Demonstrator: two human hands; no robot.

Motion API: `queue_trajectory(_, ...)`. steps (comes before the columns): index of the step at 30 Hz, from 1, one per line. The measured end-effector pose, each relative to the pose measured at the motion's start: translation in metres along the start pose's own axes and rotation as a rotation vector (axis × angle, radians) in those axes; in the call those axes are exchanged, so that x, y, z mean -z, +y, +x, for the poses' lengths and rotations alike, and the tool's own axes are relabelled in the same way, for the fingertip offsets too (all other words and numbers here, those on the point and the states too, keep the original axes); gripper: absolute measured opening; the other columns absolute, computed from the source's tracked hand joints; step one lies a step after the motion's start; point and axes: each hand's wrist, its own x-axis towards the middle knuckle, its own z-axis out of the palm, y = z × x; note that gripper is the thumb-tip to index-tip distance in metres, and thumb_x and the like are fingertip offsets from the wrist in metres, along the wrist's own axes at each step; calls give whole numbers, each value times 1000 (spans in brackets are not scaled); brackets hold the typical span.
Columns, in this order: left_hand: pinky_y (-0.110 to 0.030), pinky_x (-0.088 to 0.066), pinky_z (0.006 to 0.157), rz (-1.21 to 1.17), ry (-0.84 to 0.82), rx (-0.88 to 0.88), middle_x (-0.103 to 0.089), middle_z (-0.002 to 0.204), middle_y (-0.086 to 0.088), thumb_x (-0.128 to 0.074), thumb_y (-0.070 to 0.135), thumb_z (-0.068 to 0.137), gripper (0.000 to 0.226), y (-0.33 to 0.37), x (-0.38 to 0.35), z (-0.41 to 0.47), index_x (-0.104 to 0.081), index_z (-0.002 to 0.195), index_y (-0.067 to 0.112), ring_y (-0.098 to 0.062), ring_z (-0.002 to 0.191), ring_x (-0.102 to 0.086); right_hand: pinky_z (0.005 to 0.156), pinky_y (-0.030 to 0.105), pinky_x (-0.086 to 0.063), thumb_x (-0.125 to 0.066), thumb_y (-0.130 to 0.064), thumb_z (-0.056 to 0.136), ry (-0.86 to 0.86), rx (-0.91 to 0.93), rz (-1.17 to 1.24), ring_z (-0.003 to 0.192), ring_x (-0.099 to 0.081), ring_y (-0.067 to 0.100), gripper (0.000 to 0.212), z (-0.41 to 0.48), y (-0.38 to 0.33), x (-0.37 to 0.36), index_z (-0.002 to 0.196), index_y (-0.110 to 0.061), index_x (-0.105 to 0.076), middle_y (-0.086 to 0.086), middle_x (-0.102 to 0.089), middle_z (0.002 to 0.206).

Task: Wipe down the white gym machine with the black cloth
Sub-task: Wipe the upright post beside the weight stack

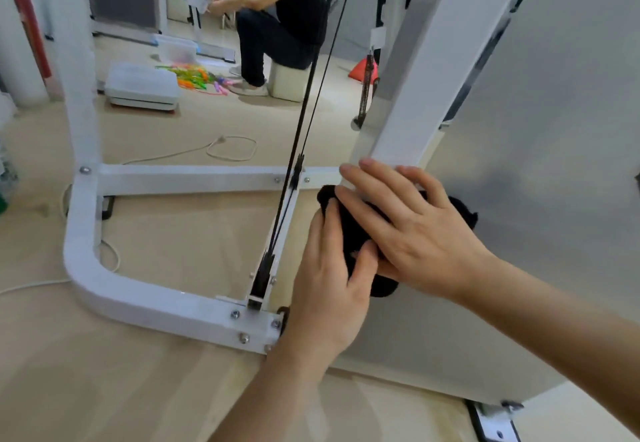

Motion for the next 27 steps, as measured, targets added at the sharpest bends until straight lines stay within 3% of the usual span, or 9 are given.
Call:
queue_trajectory(2,-28,-28,117,-119,-60,14,-27,158,12,-31,51,99,63,-12,-7,15,-16,156,27,1,143,-26,101,45,-38,-58,-29,97,64,-7,32,138,-41,26,40,-8,3,5,134,-13,-61,9,-51,146)
queue_trajectory(5,-21,-28,113,-251,-55,28,-29,157,13,-27,52,99,62,-25,-13,36,-15,156,28,3,142,-26,83,39,-36,-66,-15,91,97,-28,12,117,-52,27,33,-24,12,-3,124,-14,-69,6,-57,128)
queue_trajectory(8,-22,-17,119,-191,-66,-30,-22,159,11,-23,56,96,64,-35,-13,39,-15,154,29,0,146,-15,74,35,-32,-66,-10,89,99,-41,28,96,-52,25,35,-31,10,-16,124,-11,-69,4,-51,115)
queue_trajectory(12,-14,3,118,-124,-64,-92,-5,164,9,-21,58,94,65,-23,-4,61,-21,152,28,0,148,6,60,39,-41,-61,-3,92,248,-168,173,71,-50,26,30,-13,11,-12,121,-8,-67,9,-56,100)
queue_trajectory(16,-29,-11,123,-535,-147,27,-22,161,8,-30,52,98,62,9,-5,103,-26,153,22,1,147,-15,52,41,-46,-64,4,87,343,-309,219,61,-57,30,33,3,4,-13,119,-6,-69,16,-64,84)
queue_trajectory(19,-26,-22,119,-538,-185,36,-40,151,11,-29,42,104,43,-9,-8,113,-39,145,32,0,140,-32,53,39,-39,-65,-1,87,324,-313,146,62,-55,26,36,4,-1,-16,121,-14,-68,10,-65,81)
queue_trajectory(22,-47,-38,109,-583,-241,191,-60,132,-1,-32,57,100,49,-64,-23,86,-55,133,27,-20,129,-52,55,37,-33,-64,-5,86,263,-301,155,61,-52,26,27,2,-16,-19,109,-11,-76,7,-63,75)
queue_trajectory(24,-55,-41,105,-504,-262,272,-61,128,-6,-31,57,102,51,-101,-31,54,-55,132,23,-28,125,-54,57,35,-30,-62,-9,87,180,-272,167,62,-51,26,23,-3,-37,-28,104,-11,-77,4,-61,73)
queue_trajectory(27,-54,-40,106,-443,-233,362,-60,129,-3,-32,63,96,47,-114,-25,31,-56,123,34,-26,124,-54,57,35,-29,-60,-11,89,60,-258,210,64,-50,26,25,-20,-65,-46,109,-11,-76,3,-57,72)
